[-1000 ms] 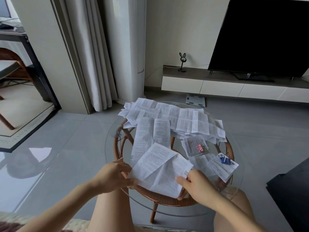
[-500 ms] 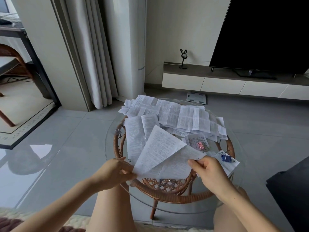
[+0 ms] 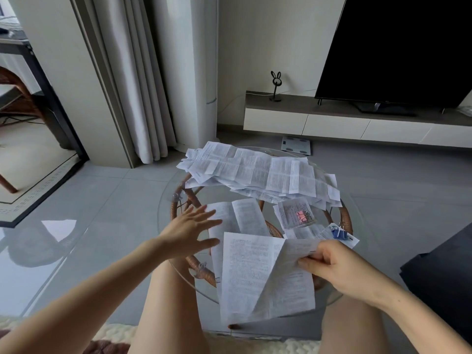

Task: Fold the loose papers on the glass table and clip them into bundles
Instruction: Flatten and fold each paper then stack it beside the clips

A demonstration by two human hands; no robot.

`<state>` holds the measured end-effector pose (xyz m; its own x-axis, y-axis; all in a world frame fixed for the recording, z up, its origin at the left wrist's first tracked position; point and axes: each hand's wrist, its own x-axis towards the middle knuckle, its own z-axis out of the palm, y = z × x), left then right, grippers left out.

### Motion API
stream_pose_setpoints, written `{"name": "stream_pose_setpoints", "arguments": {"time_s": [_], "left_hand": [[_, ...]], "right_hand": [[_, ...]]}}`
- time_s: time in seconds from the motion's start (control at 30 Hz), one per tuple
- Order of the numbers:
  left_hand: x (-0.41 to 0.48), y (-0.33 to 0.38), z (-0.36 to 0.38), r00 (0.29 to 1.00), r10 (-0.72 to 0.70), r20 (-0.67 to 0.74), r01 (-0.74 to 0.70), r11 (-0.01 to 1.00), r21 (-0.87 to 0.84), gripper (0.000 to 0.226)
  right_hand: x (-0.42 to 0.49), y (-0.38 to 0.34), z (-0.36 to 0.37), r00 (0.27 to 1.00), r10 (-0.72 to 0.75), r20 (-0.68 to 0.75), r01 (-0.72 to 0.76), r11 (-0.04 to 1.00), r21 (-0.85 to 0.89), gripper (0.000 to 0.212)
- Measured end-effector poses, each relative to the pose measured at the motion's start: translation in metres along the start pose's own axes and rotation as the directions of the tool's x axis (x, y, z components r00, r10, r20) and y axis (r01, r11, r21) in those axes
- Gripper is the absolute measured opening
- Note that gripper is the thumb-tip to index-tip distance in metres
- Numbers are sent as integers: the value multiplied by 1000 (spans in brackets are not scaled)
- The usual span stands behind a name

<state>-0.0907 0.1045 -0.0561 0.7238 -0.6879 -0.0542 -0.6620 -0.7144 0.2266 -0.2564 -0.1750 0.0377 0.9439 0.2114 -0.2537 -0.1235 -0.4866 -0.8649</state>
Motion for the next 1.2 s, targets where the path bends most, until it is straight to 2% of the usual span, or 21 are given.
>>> {"name": "stream_pose_setpoints", "arguments": {"time_s": [0.1,0.2,0.27,0.3,0.4,0.53,0.6,0.73,0.77,0.83,0.87,0.97,1.03,1.13,1.2], "left_hand": [[-2,7,17,993,68,98,-69,998,4,116],[-11,6,30,995,104,8,-104,995,3,94],[-20,5,36,988,140,-69,-138,990,30,79],[-25,3,38,982,161,-95,-159,987,33,70],[-39,-1,42,969,198,-149,-201,980,-10,47],[-51,4,39,943,185,-275,-204,978,-44,30],[-54,3,40,932,117,-343,-159,982,-98,24],[-48,3,27,858,-172,-484,54,967,-248,14],[-43,7,21,838,-211,-503,84,961,-264,10],[-30,19,11,835,-167,-524,60,975,-216,10],[-23,28,8,865,-122,-486,34,982,-186,15],[-5,55,10,980,-73,-184,36,980,-198,45],[6,62,19,996,-71,-57,65,992,-110,53],[14,58,34,995,-102,-9,102,995,17,58],[15,52,42,994,-102,-26,103,994,43,60]], "right_hand": [[10,2,-3,1000,12,-24,-14,997,-80,19],[45,14,1,961,34,-275,-60,995,-86,12],[73,19,8,898,51,-437,-92,993,-75,21],[87,19,13,879,50,-474,-105,990,-91,22],[126,16,28,881,72,-467,-197,954,-225,28],[143,15,42,898,172,-406,-365,808,-463,34],[145,19,48,897,160,-411,-372,776,-510,37],[151,28,55,901,92,-423,-351,726,-591,40],[153,29,56,902,77,-424,-344,721,-601,40],[158,34,58,896,84,-436,-358,717,-598,37],[160,35,59,891,94,-444,-371,713,-595,33],[163,31,61,881,120,-457,-400,705,-586,8],[164,29,60,880,122,-460,-406,698,-590,16],[163,28,59,891,93,-445,-380,688,-619,7],[163,28,59,898,75,-434,-365,676,-640,10]]}}
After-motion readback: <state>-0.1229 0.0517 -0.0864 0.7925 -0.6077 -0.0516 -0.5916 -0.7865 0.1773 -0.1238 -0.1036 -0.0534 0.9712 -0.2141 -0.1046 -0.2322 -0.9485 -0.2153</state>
